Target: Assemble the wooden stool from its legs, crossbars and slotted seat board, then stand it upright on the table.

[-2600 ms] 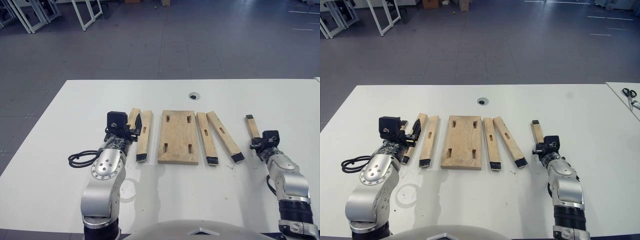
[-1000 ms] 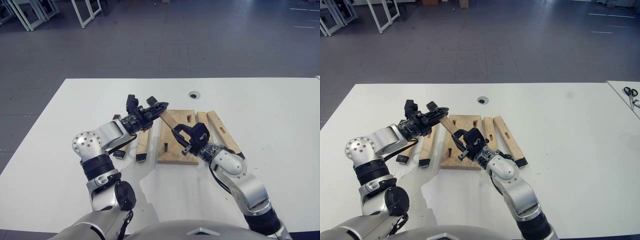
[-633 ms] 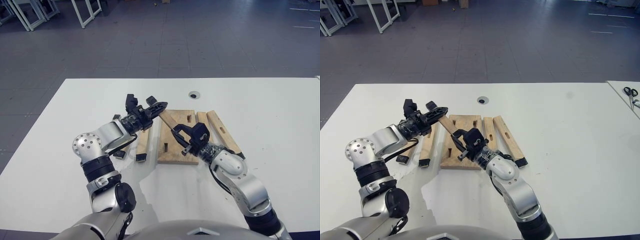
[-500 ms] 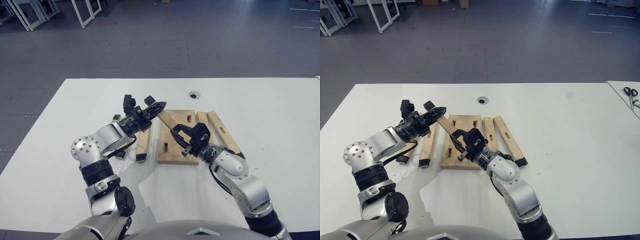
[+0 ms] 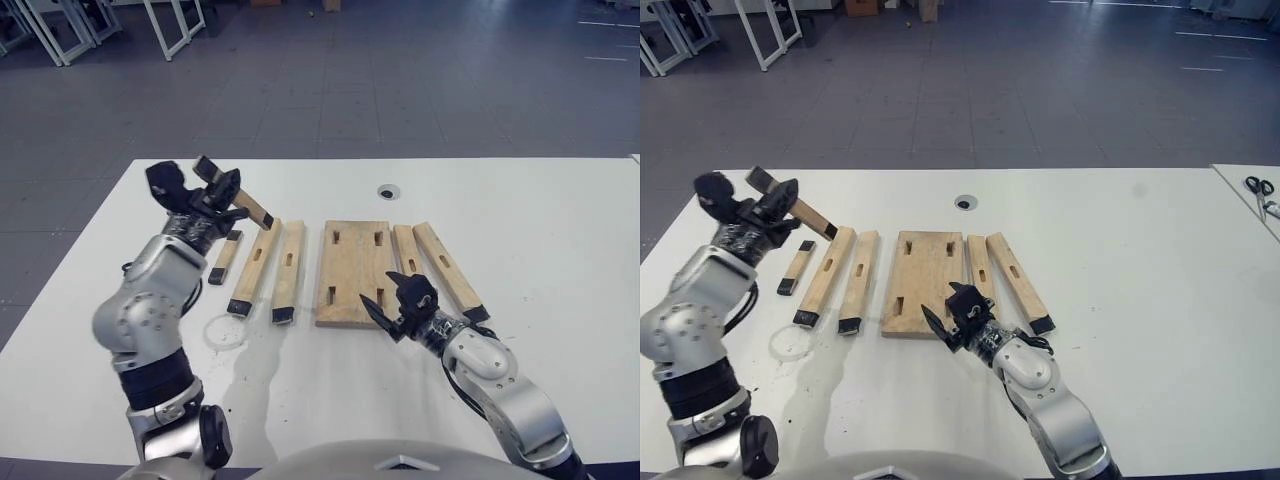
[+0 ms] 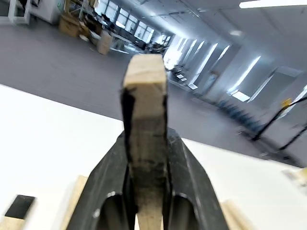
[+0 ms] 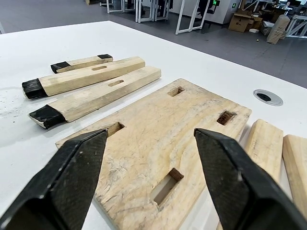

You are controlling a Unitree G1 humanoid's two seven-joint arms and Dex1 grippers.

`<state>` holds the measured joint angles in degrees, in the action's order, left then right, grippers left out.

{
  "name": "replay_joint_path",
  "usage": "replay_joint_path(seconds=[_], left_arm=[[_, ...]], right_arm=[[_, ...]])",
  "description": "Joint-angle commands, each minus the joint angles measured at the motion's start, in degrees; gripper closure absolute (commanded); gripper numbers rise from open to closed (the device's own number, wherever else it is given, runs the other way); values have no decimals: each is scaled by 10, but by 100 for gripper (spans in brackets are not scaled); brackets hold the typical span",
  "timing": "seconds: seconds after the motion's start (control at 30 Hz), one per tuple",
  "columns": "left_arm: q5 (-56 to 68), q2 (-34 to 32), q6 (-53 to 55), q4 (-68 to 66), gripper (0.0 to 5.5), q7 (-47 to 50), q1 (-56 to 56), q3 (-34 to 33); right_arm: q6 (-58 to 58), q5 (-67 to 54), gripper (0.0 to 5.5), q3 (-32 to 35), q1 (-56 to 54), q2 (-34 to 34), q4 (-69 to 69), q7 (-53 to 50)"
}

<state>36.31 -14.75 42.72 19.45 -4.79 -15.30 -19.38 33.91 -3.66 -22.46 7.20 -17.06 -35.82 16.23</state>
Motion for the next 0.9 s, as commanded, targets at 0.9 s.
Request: replay_joint_path(seconds=[0.9], left_arm=[[-196,-25,-239,-244,508,-94,20,79]], right_arm=[[-2,27,218,-2,-27,13,22,1]])
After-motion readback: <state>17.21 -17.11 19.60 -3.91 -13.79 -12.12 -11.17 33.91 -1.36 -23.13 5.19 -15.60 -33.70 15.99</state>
